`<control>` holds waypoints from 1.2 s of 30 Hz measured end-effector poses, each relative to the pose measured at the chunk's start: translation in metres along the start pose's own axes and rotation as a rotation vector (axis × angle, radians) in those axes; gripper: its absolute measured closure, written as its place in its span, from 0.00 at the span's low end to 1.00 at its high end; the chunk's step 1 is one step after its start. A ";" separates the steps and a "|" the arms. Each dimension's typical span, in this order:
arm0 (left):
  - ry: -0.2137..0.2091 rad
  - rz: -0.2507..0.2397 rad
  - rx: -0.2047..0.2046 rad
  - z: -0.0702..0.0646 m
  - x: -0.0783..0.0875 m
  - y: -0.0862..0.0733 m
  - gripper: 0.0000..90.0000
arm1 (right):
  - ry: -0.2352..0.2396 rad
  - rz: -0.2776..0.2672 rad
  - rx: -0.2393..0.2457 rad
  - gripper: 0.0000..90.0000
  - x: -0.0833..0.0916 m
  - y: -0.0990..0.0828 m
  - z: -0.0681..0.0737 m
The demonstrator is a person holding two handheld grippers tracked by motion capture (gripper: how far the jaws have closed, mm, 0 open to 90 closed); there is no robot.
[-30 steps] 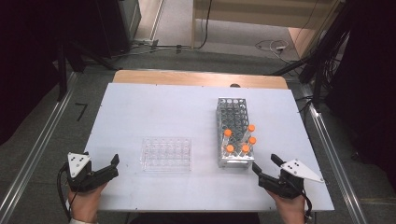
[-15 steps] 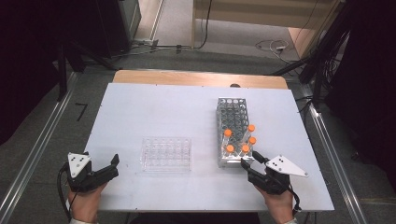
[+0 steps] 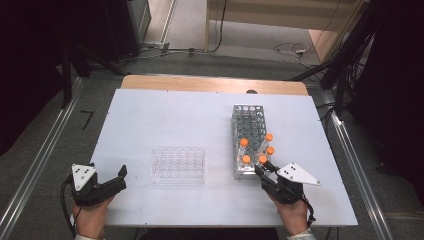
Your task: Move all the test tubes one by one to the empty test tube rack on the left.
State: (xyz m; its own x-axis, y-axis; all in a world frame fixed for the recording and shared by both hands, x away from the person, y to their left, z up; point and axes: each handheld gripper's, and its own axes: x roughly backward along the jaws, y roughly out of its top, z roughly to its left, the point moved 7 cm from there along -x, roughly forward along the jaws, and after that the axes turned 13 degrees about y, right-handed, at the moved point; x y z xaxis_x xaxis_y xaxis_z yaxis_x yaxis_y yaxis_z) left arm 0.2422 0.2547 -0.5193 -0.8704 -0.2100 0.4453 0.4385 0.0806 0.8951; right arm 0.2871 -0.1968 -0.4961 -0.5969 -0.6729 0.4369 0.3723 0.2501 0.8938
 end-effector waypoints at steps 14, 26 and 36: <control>-0.004 0.000 0.002 0.000 0.000 0.000 0.04 | -0.022 -0.005 -0.001 0.79 -0.005 0.001 -0.005; -0.014 -0.005 0.003 -0.002 0.002 0.003 0.04 | -0.023 -0.119 0.005 0.80 0.021 0.027 0.002; -0.057 -0.028 -0.015 -0.010 0.011 0.008 0.03 | -0.007 -0.195 0.037 0.80 0.044 0.047 0.015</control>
State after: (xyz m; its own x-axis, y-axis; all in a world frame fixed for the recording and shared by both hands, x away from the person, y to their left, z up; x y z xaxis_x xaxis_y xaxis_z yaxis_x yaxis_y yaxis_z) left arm 0.2381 0.2437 -0.5074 -0.8935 -0.1566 0.4209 0.4166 0.0606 0.9071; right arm 0.2673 -0.2048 -0.4336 -0.6600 -0.7066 0.2552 0.2225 0.1406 0.9647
